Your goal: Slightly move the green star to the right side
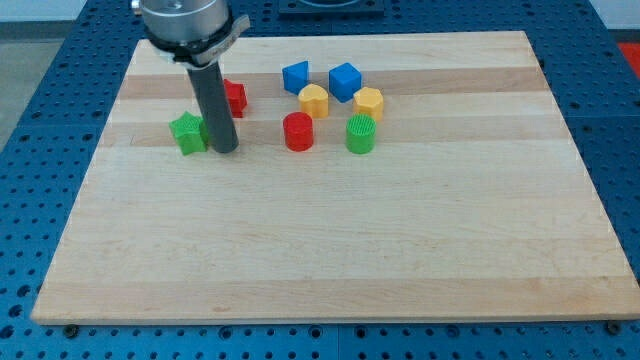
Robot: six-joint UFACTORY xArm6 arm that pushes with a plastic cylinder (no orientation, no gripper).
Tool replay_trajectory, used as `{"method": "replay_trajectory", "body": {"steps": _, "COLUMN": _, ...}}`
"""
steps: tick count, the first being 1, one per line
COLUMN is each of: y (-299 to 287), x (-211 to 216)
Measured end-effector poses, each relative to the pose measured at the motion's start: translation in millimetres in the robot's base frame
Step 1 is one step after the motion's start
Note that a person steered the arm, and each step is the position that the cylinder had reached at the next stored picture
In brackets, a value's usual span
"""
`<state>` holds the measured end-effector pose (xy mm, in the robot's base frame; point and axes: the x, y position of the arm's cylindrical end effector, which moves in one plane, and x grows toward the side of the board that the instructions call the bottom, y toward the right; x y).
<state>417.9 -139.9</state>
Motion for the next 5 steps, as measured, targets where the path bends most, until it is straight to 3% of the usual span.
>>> {"method": "replay_trajectory", "body": {"steps": 2, "y": -70, "x": 25}}
{"method": "replay_trajectory", "body": {"steps": 3, "y": -100, "x": 14}}
{"method": "replay_trajectory", "body": {"steps": 5, "y": -105, "x": -11}}
